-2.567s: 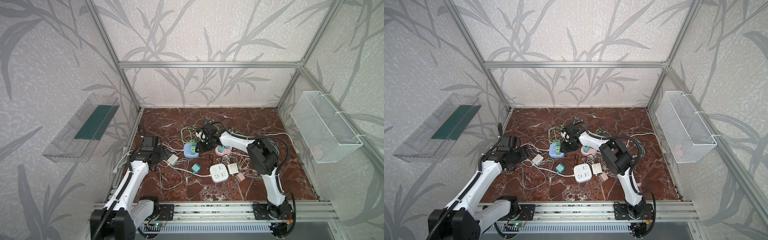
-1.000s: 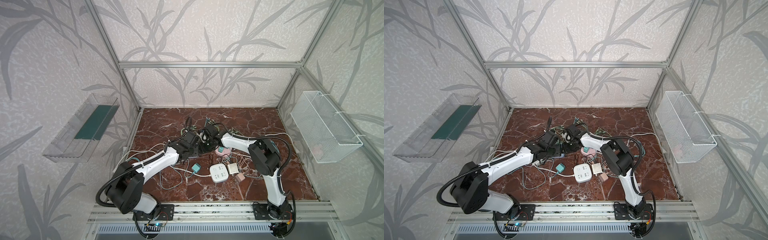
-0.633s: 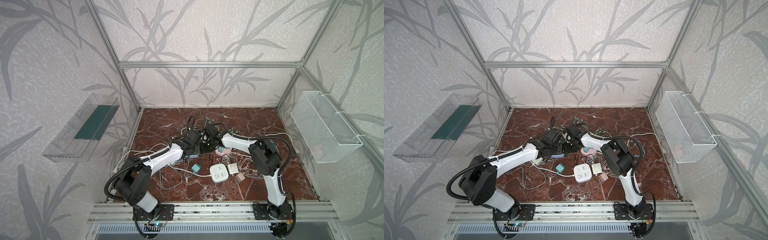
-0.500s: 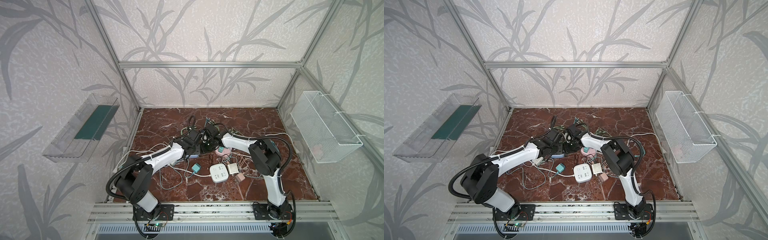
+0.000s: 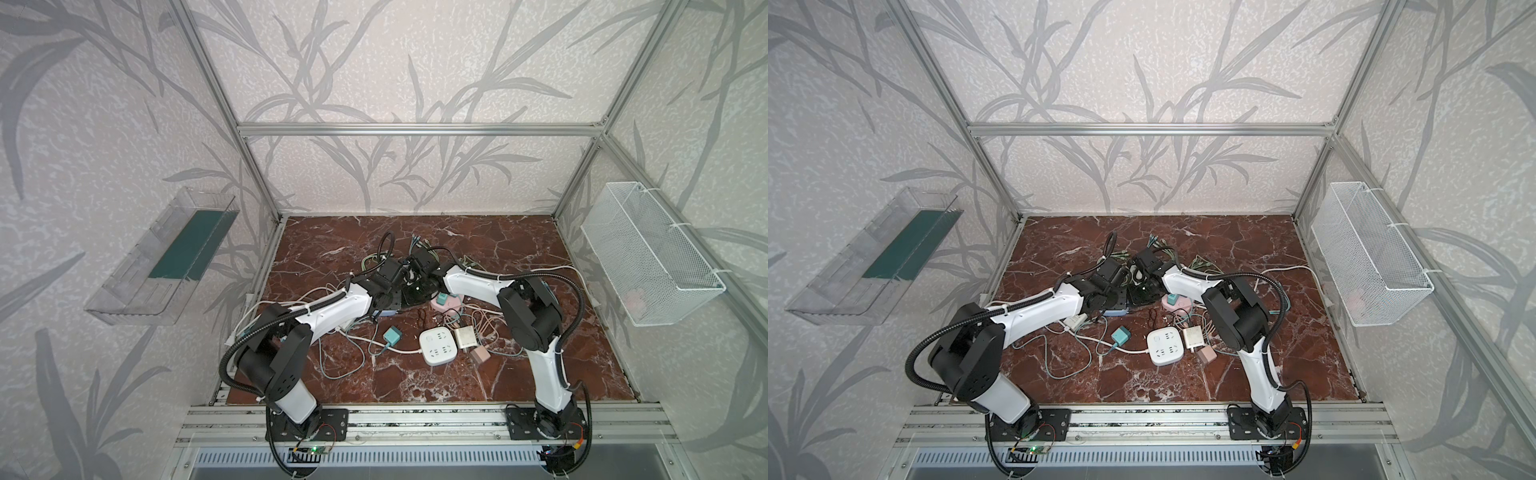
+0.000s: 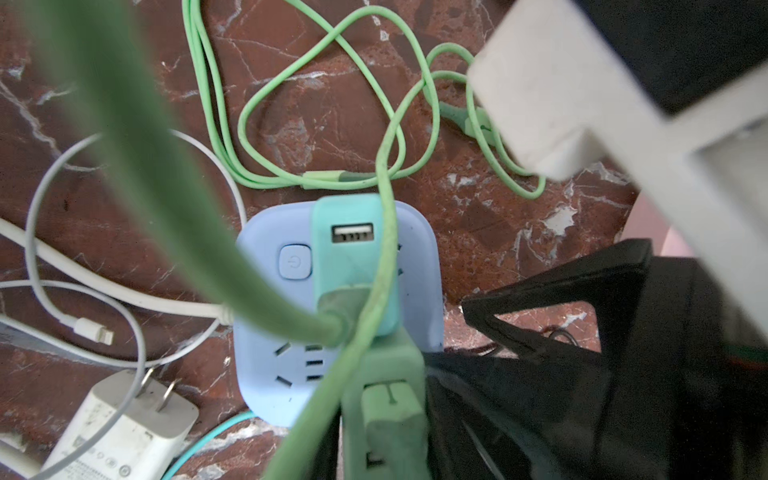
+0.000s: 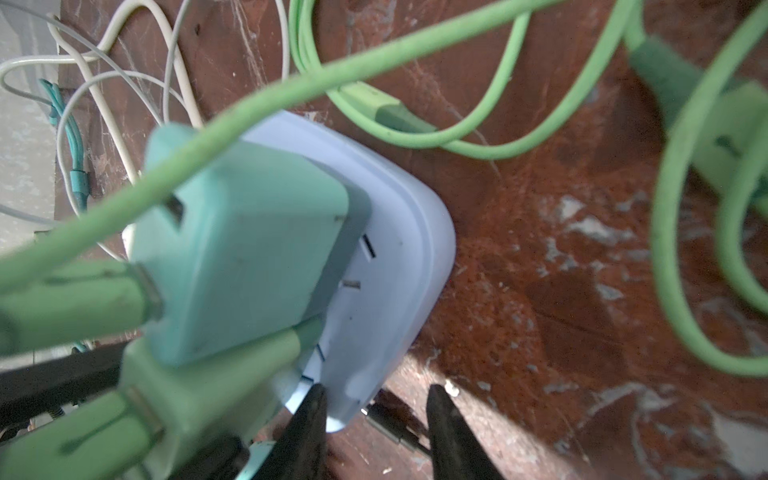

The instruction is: Pull the plug off the socket

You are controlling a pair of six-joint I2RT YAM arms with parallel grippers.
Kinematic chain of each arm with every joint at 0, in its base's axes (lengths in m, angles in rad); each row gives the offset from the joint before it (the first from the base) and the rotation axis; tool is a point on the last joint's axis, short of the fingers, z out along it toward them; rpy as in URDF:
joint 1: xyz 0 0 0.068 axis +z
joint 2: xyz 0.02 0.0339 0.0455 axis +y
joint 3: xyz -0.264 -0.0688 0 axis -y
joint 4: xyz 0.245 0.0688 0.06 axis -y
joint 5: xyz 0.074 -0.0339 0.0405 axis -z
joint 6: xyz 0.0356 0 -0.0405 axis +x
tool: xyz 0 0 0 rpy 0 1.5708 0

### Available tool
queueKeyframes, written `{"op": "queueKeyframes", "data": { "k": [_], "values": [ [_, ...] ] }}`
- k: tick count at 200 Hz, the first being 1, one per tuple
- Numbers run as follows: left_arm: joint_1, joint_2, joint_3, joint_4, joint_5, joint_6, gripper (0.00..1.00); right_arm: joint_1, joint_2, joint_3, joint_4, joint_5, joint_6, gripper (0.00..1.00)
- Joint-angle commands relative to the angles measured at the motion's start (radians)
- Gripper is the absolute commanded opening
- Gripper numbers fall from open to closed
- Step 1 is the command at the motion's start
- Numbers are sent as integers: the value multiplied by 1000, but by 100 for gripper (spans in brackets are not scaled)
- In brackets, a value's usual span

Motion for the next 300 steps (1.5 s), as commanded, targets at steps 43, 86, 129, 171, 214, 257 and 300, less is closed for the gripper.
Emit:
{"op": "queueKeyframes", "data": {
  "k": [43,86,129,171,214,257,300],
  "values": [
    [5,6,15,-38,-31,-5,27,-7,19,-24,-73,42,-4,40],
    [4,-6,20,-40,-26,0,23,-8,26,-24,-68,34,1,40],
    [4,-20,19,-43,-37,-5,19,-7,31,-24,-60,23,1,39],
    [5,-39,20,-53,-61,-16,17,-7,48,-1,-70,2,-11,36],
    [5,-71,20,-27,-68,-2,15,-6,73,29,-78,-8,-14,35],
    [5,-74,22,-17,-80,-3,14,2,105,73,-89,-17,-10,35],
    [6,-86,14,-7,-116,-9,14,3,121,96,-99,-10,-8,35]
  ]
}}
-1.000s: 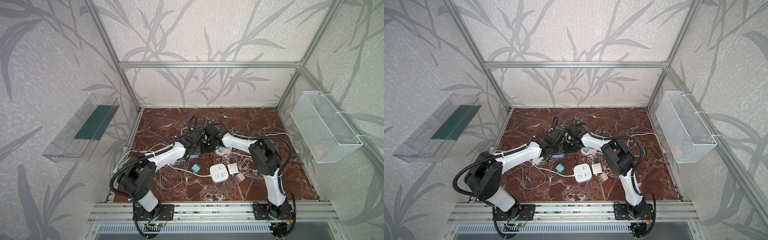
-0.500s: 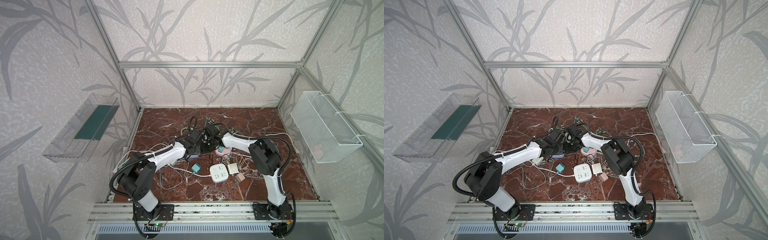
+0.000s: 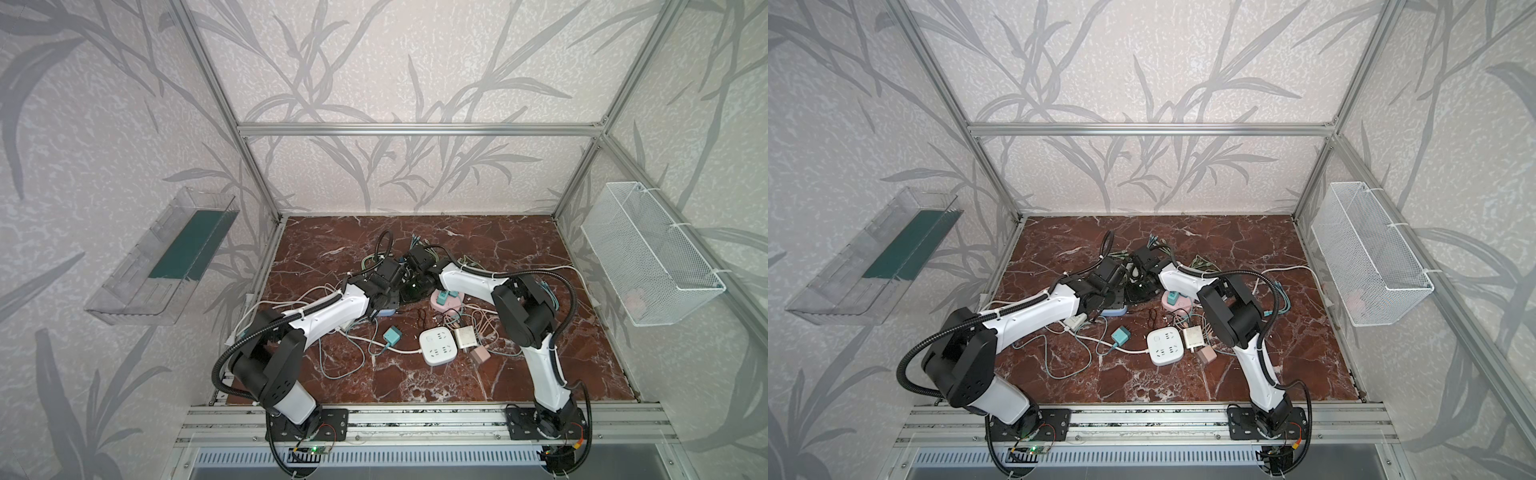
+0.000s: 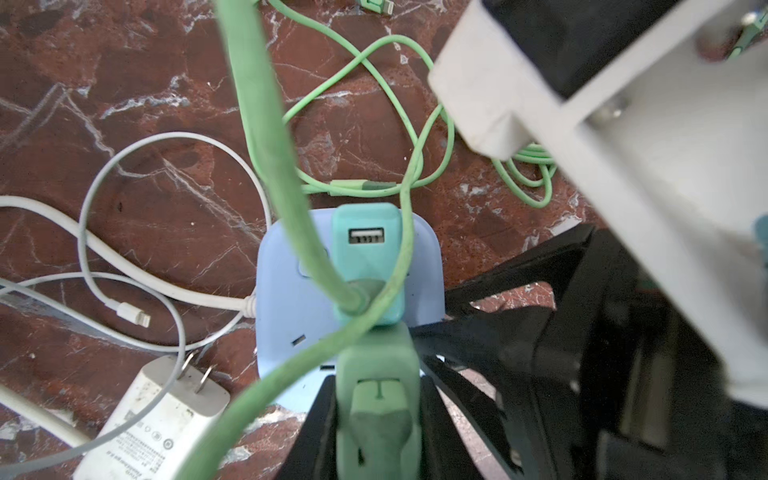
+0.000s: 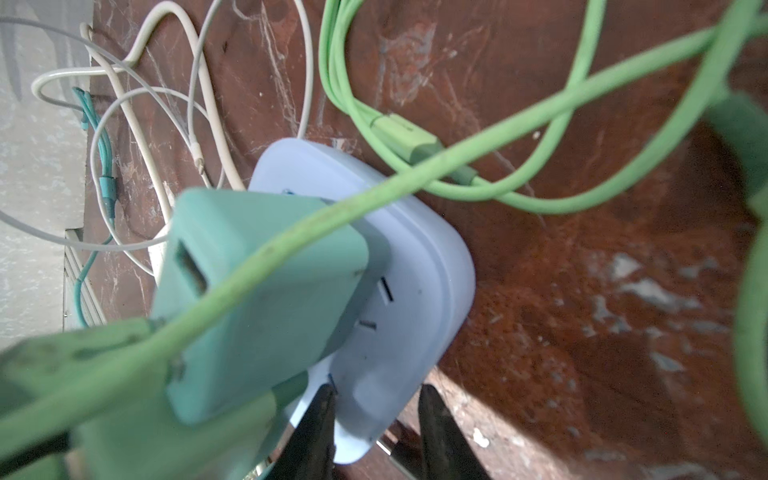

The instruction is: Pull the plug off the socket

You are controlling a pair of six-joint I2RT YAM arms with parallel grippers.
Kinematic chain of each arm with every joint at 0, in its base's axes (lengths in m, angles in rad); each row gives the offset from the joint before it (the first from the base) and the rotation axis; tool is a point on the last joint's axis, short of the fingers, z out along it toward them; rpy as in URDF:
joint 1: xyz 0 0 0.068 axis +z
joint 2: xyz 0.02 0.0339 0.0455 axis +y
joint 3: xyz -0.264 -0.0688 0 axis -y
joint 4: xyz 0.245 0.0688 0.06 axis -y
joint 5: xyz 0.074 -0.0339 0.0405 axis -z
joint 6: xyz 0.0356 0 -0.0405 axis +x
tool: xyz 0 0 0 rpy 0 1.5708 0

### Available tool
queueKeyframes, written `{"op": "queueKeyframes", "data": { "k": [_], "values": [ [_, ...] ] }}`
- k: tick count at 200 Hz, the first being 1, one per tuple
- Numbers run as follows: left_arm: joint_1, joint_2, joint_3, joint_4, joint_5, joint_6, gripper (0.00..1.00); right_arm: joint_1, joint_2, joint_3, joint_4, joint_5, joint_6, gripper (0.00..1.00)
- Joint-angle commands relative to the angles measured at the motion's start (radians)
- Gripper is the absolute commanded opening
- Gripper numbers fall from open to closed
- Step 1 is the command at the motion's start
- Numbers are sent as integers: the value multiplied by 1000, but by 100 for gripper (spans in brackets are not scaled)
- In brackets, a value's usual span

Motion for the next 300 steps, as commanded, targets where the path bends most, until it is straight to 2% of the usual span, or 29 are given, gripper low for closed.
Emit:
{"op": "queueKeyframes", "data": {
  "k": [1,33,56,91,196,300],
  "values": [
    [5,-44,14,19,-70,-4,14,3,58,11,-84,44,-4,34],
    [5,-60,14,10,-100,8,14,2,64,32,-89,31,1,35],
    [5,-73,16,-2,-82,31,14,3,44,38,-86,30,-3,35],
    [5,-80,17,-3,-42,38,13,2,11,29,-79,19,-9,40],
    [-12,-97,22,-28,-34,31,12,1,-147,-43,-1,-3,-2,49],
    [-85,-86,51,-77,-87,74,11,-59,-383,-186,-11,87,-77,54]
  ]
}}
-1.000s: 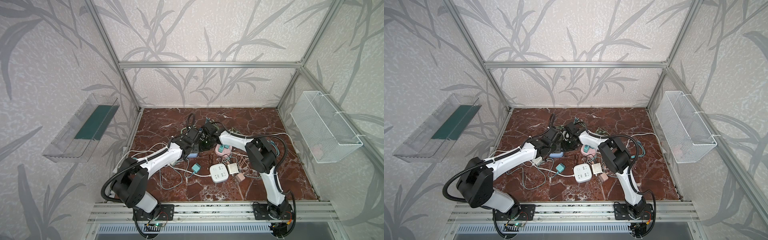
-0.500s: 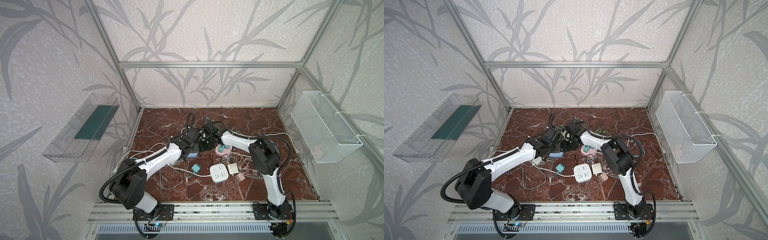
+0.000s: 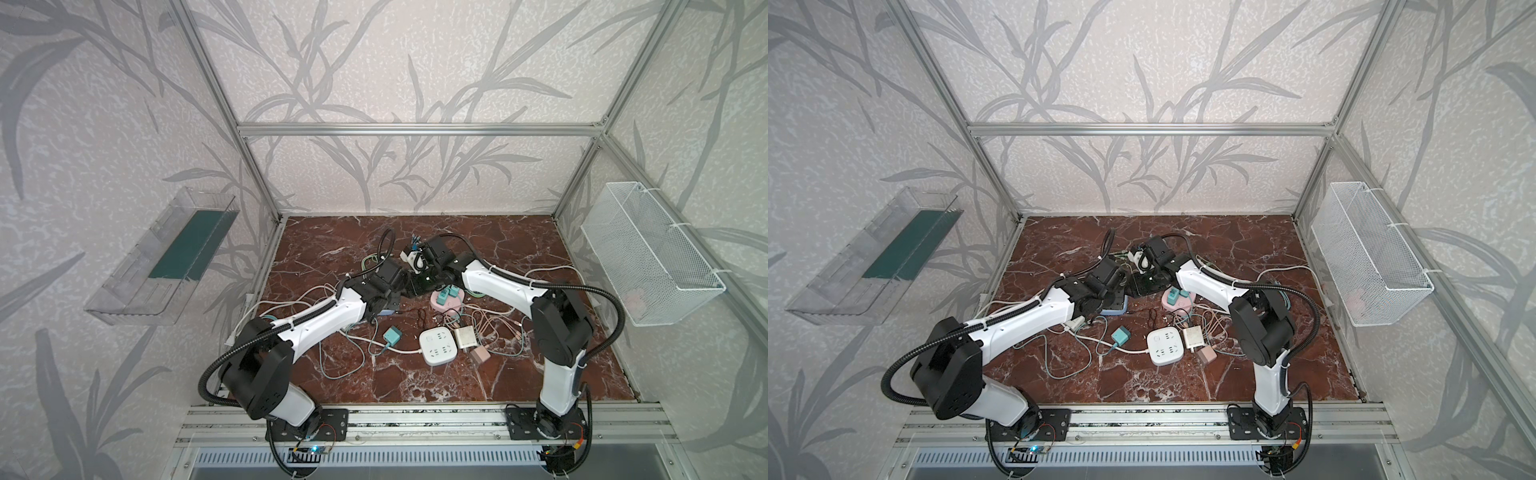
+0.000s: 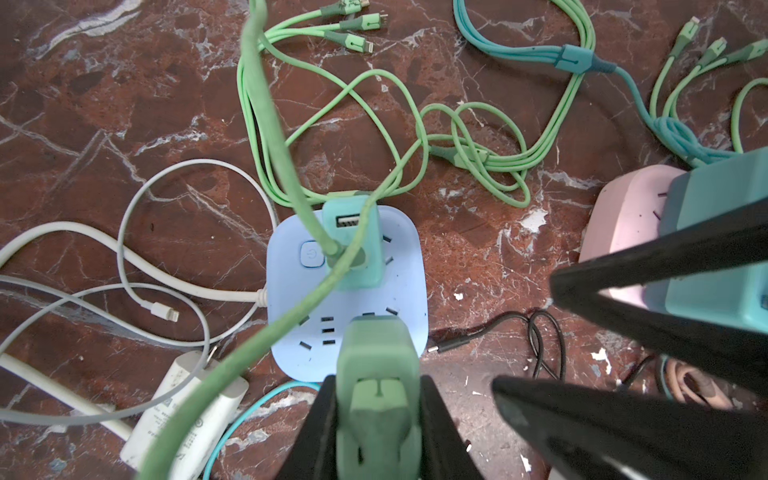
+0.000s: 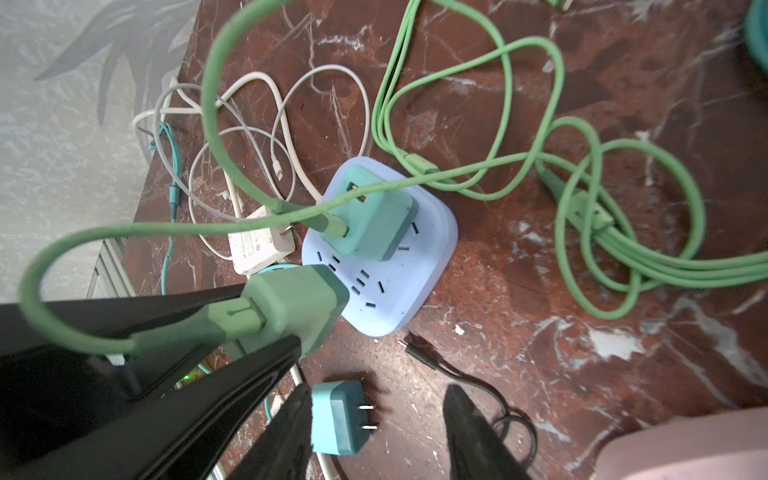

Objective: Pull the plug off the socket
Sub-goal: 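Pull the green charger up out of the blue strip with the left gripper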

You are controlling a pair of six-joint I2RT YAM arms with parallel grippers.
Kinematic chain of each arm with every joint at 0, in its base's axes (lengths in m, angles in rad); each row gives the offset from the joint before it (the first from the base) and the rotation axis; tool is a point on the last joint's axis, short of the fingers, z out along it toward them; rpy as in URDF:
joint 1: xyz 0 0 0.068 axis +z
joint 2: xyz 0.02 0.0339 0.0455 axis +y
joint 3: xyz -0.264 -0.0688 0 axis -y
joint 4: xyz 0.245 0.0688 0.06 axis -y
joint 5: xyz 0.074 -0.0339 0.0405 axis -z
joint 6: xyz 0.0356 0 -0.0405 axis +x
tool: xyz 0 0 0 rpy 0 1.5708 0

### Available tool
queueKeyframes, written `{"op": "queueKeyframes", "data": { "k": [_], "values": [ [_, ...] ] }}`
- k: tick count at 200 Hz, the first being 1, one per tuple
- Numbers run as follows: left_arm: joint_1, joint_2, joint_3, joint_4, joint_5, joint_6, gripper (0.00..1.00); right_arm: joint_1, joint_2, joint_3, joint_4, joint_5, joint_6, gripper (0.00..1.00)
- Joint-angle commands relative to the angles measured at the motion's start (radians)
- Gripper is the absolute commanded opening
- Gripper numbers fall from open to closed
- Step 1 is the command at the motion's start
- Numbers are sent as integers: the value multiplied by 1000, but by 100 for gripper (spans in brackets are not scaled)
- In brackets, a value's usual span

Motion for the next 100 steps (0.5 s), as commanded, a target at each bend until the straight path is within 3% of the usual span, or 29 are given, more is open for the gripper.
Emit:
{"op": "queueKeyframes", "data": {
  "k": [1,100],
  "values": [
    [-26,-17,48,-43,-50,27,11,-26,-89,-39,-1,38,-43,54],
    [-144,140,175,-175,-91,42,11,-157,-324,-262,155,136,-4,64]
  ]
}}
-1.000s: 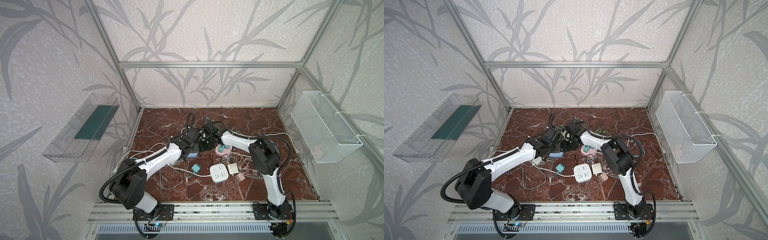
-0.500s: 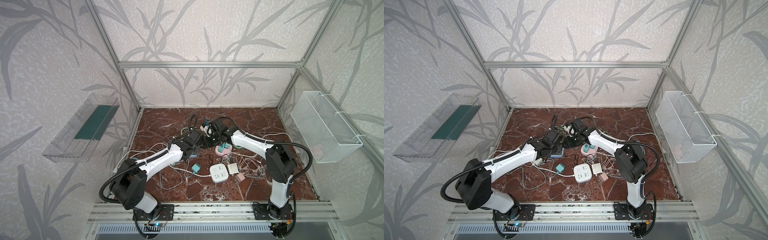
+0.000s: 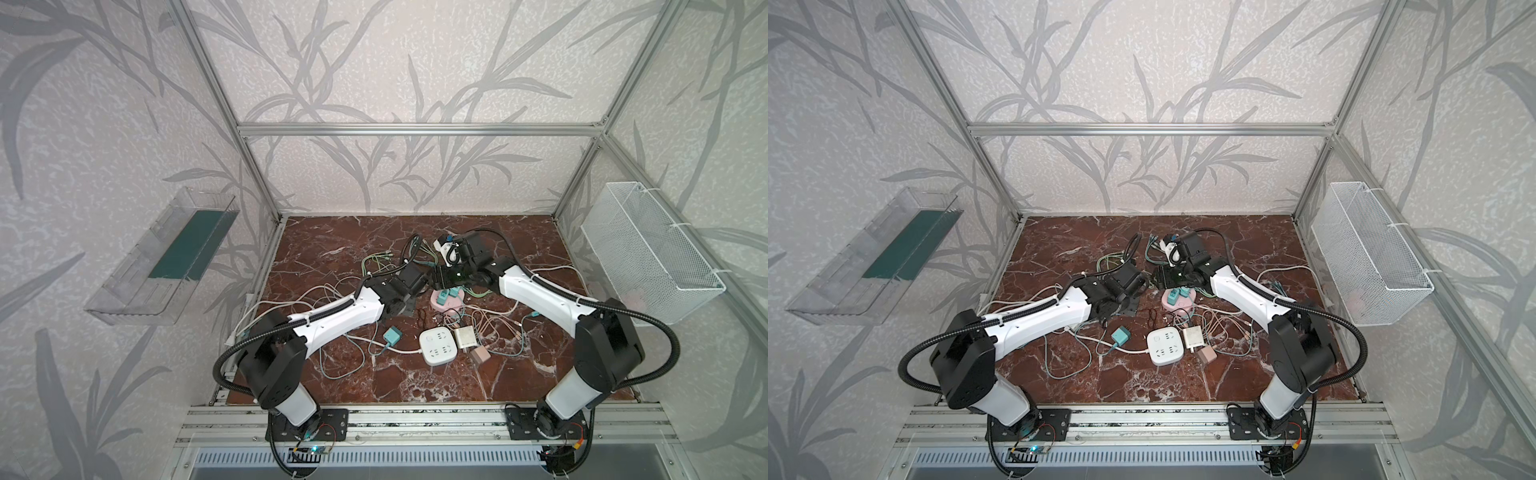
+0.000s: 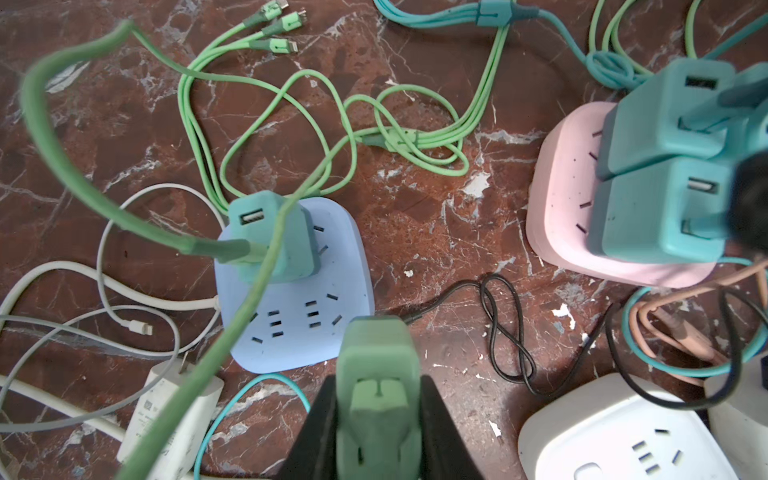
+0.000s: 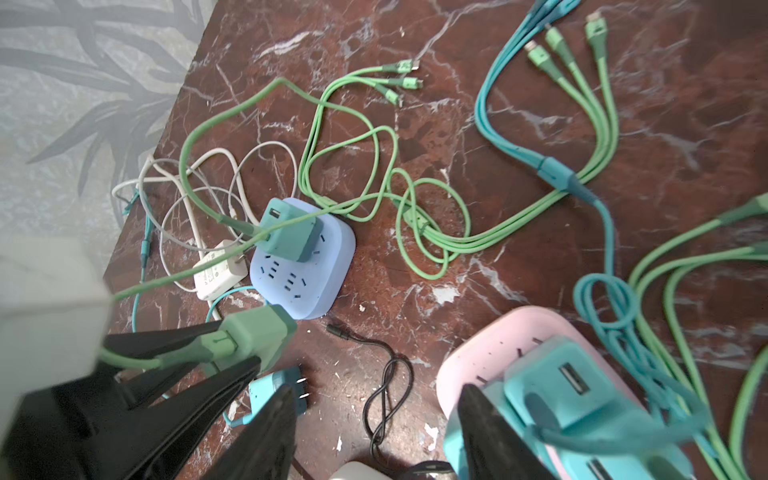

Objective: Pull the plug off the socket
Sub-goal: 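Pull the green charger up out of the blue strip with the left gripper, then carry the green charger toward the robot, set it down, open left gripper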

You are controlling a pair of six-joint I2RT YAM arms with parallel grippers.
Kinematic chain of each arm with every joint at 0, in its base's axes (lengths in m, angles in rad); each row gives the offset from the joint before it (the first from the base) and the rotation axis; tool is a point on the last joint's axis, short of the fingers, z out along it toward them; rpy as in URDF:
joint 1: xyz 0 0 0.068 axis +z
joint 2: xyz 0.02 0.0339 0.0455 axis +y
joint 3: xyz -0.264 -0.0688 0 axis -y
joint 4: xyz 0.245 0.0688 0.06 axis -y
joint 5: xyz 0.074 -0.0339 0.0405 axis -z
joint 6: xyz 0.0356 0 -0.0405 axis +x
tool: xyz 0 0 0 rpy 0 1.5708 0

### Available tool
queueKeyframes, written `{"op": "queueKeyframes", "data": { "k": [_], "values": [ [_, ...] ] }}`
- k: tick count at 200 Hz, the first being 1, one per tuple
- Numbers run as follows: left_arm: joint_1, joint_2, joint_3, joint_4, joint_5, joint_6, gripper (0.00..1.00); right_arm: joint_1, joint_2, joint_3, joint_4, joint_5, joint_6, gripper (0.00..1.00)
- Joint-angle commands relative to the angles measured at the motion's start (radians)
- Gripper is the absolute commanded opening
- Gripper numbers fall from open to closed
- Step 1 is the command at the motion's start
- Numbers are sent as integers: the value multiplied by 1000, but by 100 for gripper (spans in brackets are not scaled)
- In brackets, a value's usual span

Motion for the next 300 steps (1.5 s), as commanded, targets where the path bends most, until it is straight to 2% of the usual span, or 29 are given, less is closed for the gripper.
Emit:
{"op": "queueKeyframes", "data": {
  "k": [1,59,159,196,257,284,300],
  "values": [
    [-17,32,47,-72,-38,2,11,-19,-65,-30,60,43,10,64],
    [-62,135,108,-142,-61,6,11,-54,-124,-73,94,60,25,66],
    [-80,287,228,-263,-133,-10,11,-84,-145,-117,113,55,39,67],
    [-85,307,239,-261,-126,-9,12,-89,-145,-131,118,49,50,67],
    [-87,327,258,-258,-106,-16,32,-91,-142,-132,117,37,53,67],
    [-87,336,260,-262,-105,-22,44,-92,-145,-131,114,41,50,67],
    [-87,340,263,-275,-109,-30,47,-93,-147,-129,113,45,48,67]
  ]
}}
